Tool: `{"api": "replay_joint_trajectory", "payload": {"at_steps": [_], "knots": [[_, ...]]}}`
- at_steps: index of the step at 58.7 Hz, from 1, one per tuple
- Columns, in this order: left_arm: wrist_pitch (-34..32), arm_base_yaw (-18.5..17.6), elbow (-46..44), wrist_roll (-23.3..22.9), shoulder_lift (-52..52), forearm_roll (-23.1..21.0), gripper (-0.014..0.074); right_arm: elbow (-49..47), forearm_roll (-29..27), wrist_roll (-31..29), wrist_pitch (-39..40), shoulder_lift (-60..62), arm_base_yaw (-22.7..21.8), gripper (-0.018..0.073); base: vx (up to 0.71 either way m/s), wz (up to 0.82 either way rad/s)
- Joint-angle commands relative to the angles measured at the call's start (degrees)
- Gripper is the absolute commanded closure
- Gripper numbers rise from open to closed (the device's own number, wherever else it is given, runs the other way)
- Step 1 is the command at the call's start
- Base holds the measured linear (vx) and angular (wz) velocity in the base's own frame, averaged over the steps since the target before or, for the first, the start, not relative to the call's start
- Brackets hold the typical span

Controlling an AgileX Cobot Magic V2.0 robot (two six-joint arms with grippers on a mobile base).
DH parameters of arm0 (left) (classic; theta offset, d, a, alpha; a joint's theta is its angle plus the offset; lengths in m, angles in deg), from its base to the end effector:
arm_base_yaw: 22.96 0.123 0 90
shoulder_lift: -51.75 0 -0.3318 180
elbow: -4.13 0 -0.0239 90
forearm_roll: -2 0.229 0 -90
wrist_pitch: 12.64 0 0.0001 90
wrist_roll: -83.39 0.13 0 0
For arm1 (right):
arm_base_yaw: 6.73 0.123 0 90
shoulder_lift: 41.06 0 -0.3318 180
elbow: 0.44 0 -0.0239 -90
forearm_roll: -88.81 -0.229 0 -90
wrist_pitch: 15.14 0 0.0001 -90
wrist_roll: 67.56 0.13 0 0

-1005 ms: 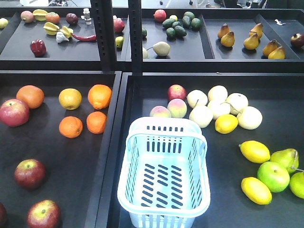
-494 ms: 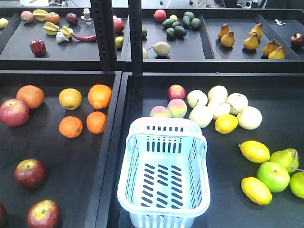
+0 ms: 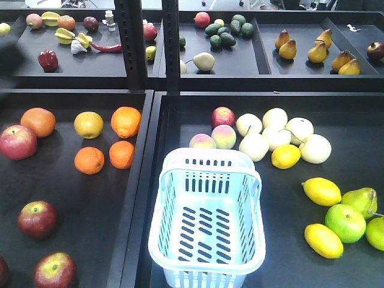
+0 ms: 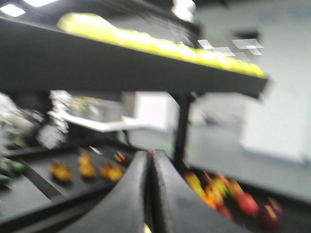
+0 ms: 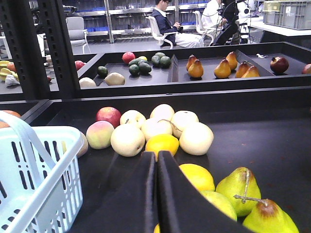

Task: Pick three apples into basket with both arms
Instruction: 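Raise the left arm and swing the left gripper over the basket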

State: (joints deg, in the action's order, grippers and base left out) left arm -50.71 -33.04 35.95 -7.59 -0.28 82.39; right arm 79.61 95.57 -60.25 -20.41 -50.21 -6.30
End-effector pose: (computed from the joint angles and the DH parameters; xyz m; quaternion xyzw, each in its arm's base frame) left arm 0.1057 -0.0990 0.4571 0.2366 0.5922 -0.3441 0.6892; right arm 0.0307 -0.0012 0.1927 0.0046 0.7339 0.0020 0.6792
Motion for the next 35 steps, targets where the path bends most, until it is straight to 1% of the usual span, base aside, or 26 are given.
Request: {"api": "replay_joint_trajectory", "payload": {"at_steps": [1, 2, 5, 11, 19, 22, 26, 28, 31, 34, 35], "knots": [[-7.0, -0.5, -7.2, -9.3, -5.8, 10.7, 0.0559, 0.6, 0.2, -0.3, 4.1, -1.1, 0.0, 0.0564, 0.0, 0.0], [-7.6, -0.5, -8.1, -10.6, -6.9, 11.8, 0.0547, 0.6, 0.2, -0.3, 4.1, -1.1, 0.0, 0.0564, 0.0, 0.0], [-9.3, -0.5, -11.5, -12.6, -9.5, 15.5, 0.051, 0.6, 0.2, -0.3, 4.1, -1.1, 0.0, 0.0564, 0.0, 0.0], [-11.7, -0.5, -17.7, -16.5, -14.6, 21.7, 0.0388, 0.6, 0.2, -0.3, 4.1, -1.1, 0.0, 0.0564, 0.0, 0.0], [-14.5, -0.5, -23.8, -16.8, -20.4, 21.5, 0.0183, 0.6, 0.2, -0.3, 4.1, -1.1, 0.0, 0.0564, 0.0, 0.0], [-15.1, -0.5, -26.1, -17.2, -22.5, 21.5, 0.012, 0.6, 0.2, -0.3, 4.1, -1.1, 0.0, 0.0564, 0.0, 0.0], [-15.8, -0.5, -28.3, -18.7, -25.3, 21.5, 0.0059, 0.6, 0.2, -0.3, 4.1, -1.1, 0.0, 0.0564, 0.0, 0.0], [-16.8, -0.5, -29.5, -19.5, -26.9, 21.5, 0.0045, 0.6, 0.2, -0.3, 4.1, -1.1, 0.0, 0.0564, 0.0, 0.0], [-18.1, -0.5, -30.8, -19.5, -29.4, 21.5, 0.0043, 0.6, 0.2, -0.3, 4.1, -1.1, 0.0, 0.0564, 0.0, 0.0], [-18.6, -1.1, -31.7, -18.7, -31.4, 21.5, 0.0049, 0.6, 0.2, -0.3, 4.1, -1.1, 0.0, 0.0564, 0.0, 0.0], [-18.6, -1.5, -31.9, -17.8, -32.3, 21.5, 0.0053, 0.6, 0.2, -0.3, 4.1, -1.1, 0.0, 0.0564, 0.0, 0.0]]}}
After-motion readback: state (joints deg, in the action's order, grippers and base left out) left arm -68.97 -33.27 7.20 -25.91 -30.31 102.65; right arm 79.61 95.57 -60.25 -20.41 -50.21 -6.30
